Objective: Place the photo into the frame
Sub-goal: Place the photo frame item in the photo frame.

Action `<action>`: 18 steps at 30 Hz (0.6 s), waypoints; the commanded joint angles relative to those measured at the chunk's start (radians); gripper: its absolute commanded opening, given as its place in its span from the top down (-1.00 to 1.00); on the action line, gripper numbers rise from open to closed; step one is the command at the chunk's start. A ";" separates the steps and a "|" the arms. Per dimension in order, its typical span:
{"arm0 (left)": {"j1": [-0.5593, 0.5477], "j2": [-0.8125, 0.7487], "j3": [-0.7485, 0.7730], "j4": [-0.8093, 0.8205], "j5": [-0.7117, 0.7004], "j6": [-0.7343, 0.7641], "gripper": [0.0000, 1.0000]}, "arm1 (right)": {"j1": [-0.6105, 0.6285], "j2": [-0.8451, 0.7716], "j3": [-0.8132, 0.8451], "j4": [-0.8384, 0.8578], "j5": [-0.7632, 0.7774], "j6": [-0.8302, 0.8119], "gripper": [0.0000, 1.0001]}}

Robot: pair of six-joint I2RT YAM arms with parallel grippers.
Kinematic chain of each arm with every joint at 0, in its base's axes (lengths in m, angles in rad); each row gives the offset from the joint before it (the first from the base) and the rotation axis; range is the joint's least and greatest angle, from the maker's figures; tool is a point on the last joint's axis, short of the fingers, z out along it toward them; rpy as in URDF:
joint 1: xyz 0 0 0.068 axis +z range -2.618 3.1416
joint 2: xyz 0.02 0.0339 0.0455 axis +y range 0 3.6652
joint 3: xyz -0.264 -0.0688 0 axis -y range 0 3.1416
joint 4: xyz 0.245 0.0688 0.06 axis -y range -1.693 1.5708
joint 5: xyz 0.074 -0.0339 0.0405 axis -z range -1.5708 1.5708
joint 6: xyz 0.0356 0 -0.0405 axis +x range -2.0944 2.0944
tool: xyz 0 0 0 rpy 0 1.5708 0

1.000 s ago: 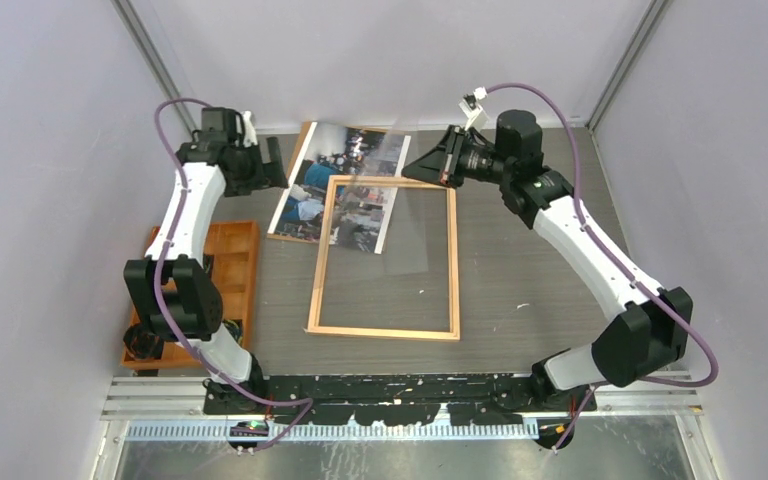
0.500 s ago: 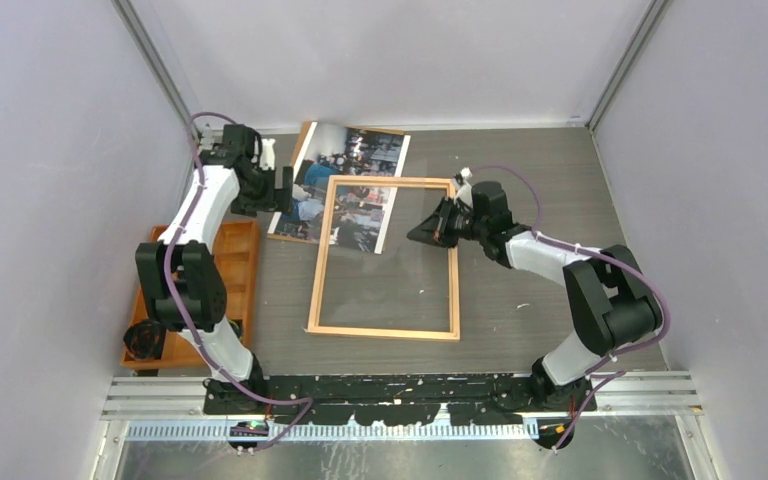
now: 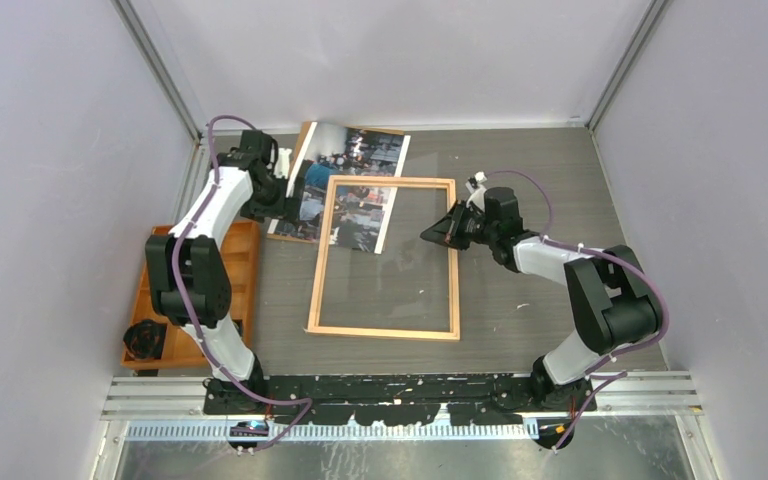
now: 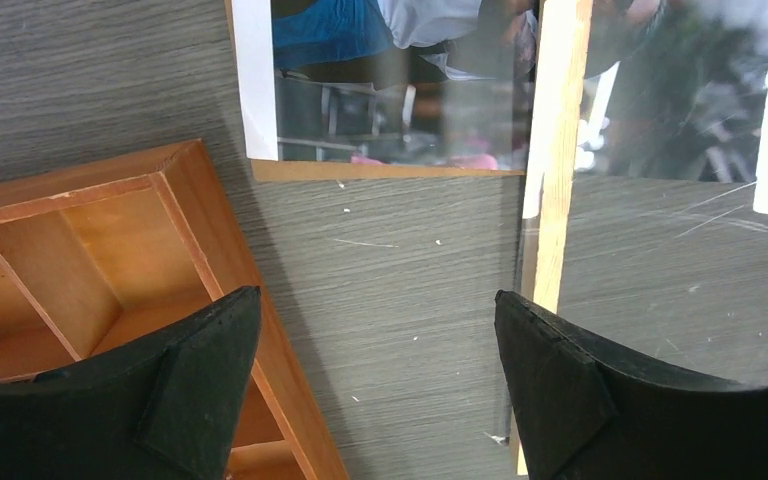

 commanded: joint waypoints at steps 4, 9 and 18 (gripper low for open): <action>-0.008 0.008 -0.001 0.019 -0.031 0.009 -0.75 | -0.022 -0.036 0.011 -0.004 -0.041 -0.066 0.98; -0.018 0.013 0.002 0.021 -0.034 0.021 -0.76 | -0.025 -0.017 0.036 -0.070 -0.078 -0.101 0.98; -0.018 0.018 -0.007 0.033 -0.040 0.027 -0.77 | -0.024 0.005 0.039 -0.108 -0.091 -0.107 0.98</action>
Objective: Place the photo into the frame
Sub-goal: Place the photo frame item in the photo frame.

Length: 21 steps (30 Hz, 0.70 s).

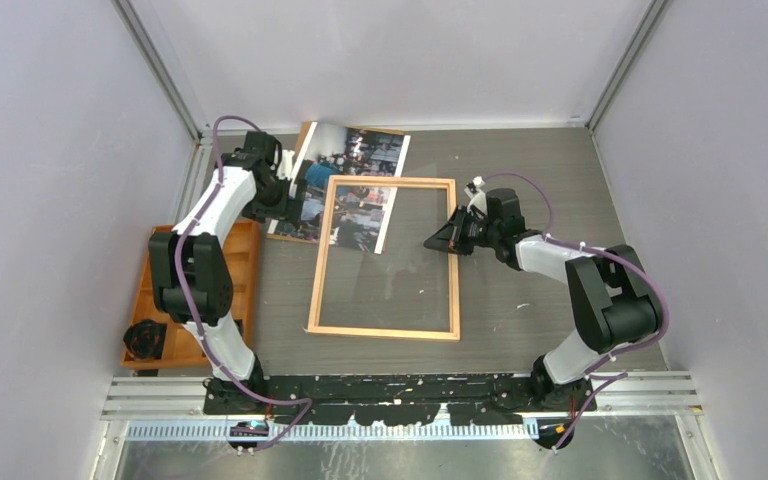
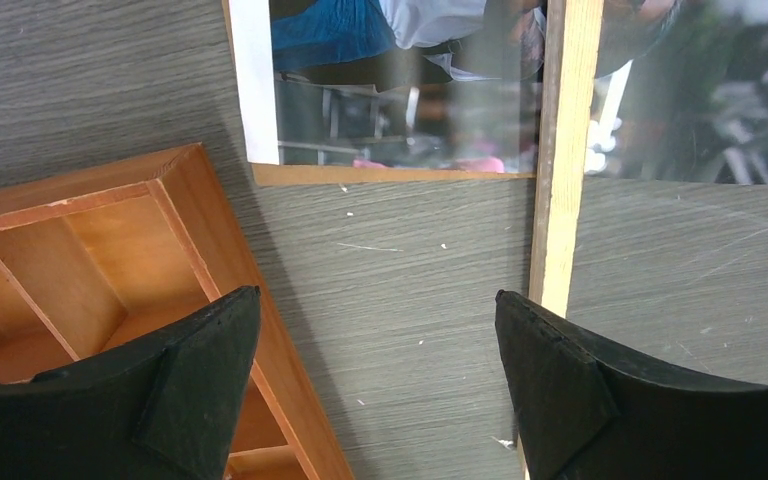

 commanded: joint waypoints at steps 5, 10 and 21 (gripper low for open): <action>-0.004 0.003 -0.015 0.039 -0.015 0.019 -0.77 | -0.002 -0.018 0.010 0.001 0.002 -0.025 0.98; -0.005 0.004 -0.015 0.040 -0.008 0.021 -0.77 | -0.003 -0.048 -0.012 -0.009 0.039 -0.036 0.98; -0.011 -0.002 -0.024 0.048 -0.010 0.023 -0.77 | -0.022 -0.073 -0.020 -0.035 0.057 -0.049 0.98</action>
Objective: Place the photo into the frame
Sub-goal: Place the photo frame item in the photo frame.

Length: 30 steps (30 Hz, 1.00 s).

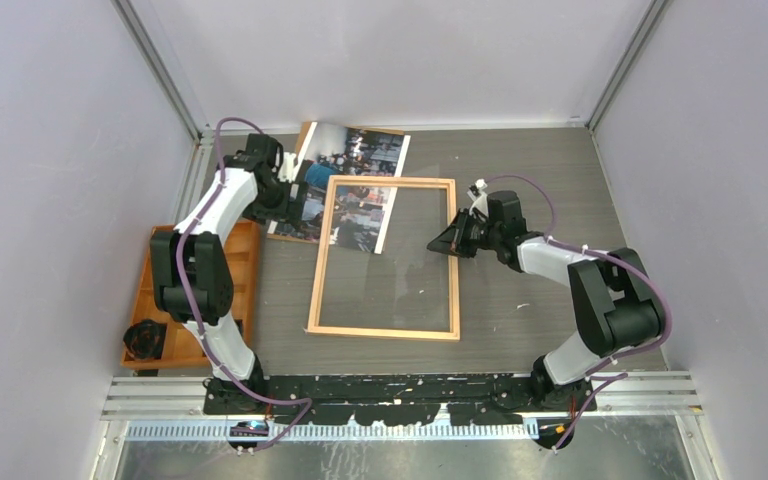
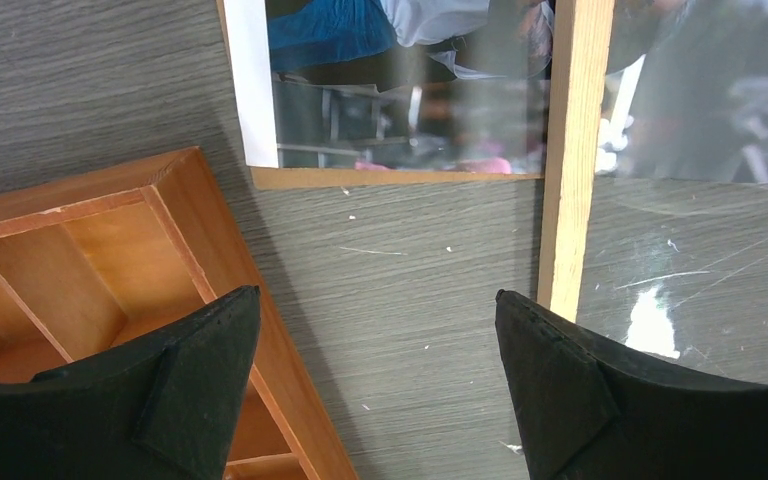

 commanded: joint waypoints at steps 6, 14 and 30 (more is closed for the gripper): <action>-0.012 -0.003 0.000 0.027 -0.008 0.003 -0.77 | -0.020 -0.066 -0.016 0.010 0.015 -0.026 0.98; -0.023 0.007 0.004 0.031 -0.022 0.002 -0.77 | -0.024 -0.074 -0.040 0.036 0.015 -0.004 0.98; -0.041 0.010 -0.004 0.040 -0.030 0.004 -0.77 | -0.024 -0.085 -0.087 0.121 0.042 0.051 0.98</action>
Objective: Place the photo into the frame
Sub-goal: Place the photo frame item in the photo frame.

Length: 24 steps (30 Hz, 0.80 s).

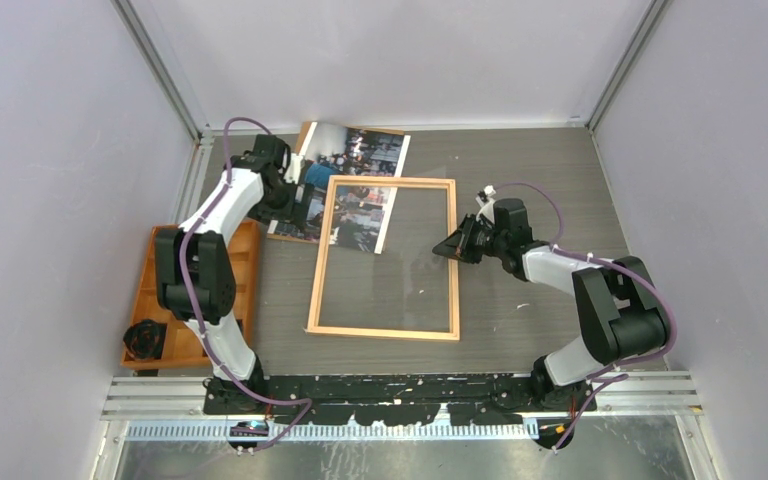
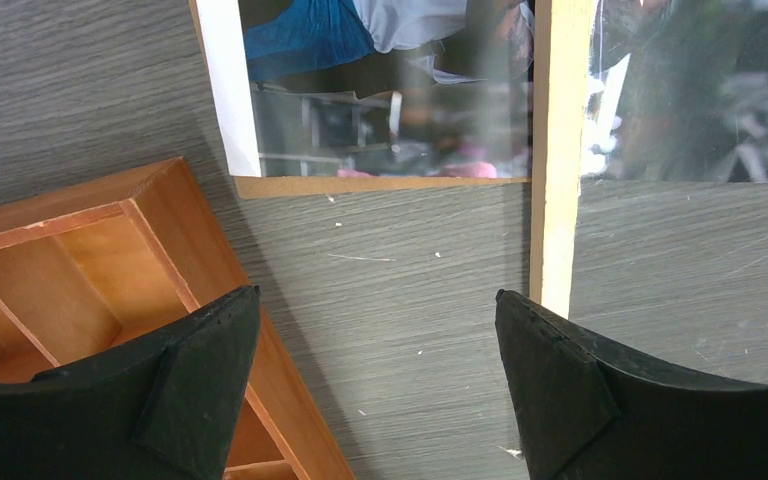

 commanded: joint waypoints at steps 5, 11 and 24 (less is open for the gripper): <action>-0.015 0.007 -0.017 0.045 -0.011 0.009 -0.77 | -0.002 -0.023 -0.010 0.104 0.008 0.034 0.98; -0.035 0.032 -0.063 0.095 -0.067 0.035 -0.76 | -0.002 -0.014 -0.033 0.209 0.000 0.074 0.98; -0.086 0.101 -0.161 0.209 -0.164 0.079 -0.72 | -0.002 0.021 -0.073 0.431 -0.033 0.176 0.98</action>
